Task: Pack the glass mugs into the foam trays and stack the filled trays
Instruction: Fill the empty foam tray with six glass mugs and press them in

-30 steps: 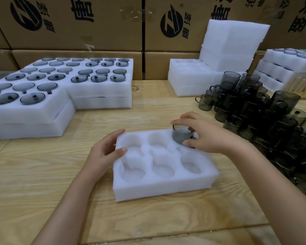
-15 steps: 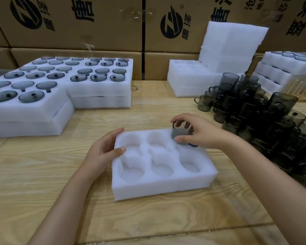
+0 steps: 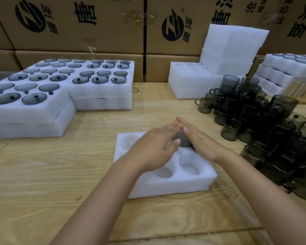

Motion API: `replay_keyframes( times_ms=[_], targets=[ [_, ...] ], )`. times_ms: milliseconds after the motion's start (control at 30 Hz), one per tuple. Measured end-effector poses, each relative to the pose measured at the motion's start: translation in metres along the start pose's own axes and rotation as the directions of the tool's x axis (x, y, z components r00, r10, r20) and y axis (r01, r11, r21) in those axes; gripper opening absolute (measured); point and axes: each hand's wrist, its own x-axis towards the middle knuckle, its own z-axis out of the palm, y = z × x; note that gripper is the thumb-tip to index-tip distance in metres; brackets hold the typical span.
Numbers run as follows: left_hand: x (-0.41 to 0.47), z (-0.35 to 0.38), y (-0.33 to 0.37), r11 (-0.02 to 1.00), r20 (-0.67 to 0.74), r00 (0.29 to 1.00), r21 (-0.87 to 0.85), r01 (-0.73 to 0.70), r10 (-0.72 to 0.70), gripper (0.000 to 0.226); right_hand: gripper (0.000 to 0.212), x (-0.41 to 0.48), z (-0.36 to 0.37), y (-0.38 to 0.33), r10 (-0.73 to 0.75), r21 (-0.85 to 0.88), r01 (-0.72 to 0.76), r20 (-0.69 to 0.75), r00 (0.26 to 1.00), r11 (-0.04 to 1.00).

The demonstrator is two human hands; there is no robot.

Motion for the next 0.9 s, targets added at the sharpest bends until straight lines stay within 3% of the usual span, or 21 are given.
replay_keyframes(
  times_ms=[67, 200, 333, 567, 700, 767, 833, 900],
  targets=[
    [0.006, 0.014, 0.002, 0.995, 0.098, 0.995, 0.100, 0.012, -0.021, 0.054, 0.044, 0.001, 0.003, 0.002, 0.027, -0.080, -0.026, 0.016, 1.000, 0.996],
    [0.005, 0.021, -0.004, 0.950, 0.112, 0.991, 0.310, 0.036, -0.074, 0.052, 0.047, 0.007, 0.005, 0.000, 0.116, -0.305, -0.086, 0.083, 0.990, 0.948],
    [0.002, 0.022, 0.000, 0.932, 0.145, 0.985, 0.361, 0.035, -0.093, 0.056, 0.072, 0.005, 0.006, -0.006, 0.156, -0.513, -0.083, 0.101, 0.983, 0.855],
    [-0.002, 0.021, 0.001, 0.955, 0.172, 0.978, 0.290, 0.067, -0.121, 0.059, 0.091, 0.000, 0.011, -0.008, 0.151, -0.461, -0.108, 0.057, 0.987, 0.881],
    [0.006, 0.007, -0.001, 0.986, 0.241, 0.962, 0.138, 0.094, -0.125, 0.048, 0.075, 0.003, 0.010, -0.004, 0.064, -0.396, -0.037, 0.054, 0.997, 0.917],
    [0.006, -0.002, -0.006, 0.989, 0.239, 0.960, 0.029, 0.147, -0.149, 0.048, 0.066, 0.004, 0.009, -0.004, 0.111, -0.161, -0.119, -0.054, 0.992, 0.980],
    [0.003, -0.014, -0.015, 0.973, 0.153, 0.965, -0.061, 0.222, -0.211, 0.050, 0.053, 0.004, -0.003, 0.001, 0.237, 0.123, -0.208, -0.323, 0.916, 0.970],
    [-0.001, -0.026, -0.028, 0.960, 0.052, 0.962, -0.065, 0.272, -0.269, 0.050, 0.044, 0.001, -0.024, 0.012, 0.279, -0.016, -0.346, -0.556, 0.783, 0.938]
  ],
)
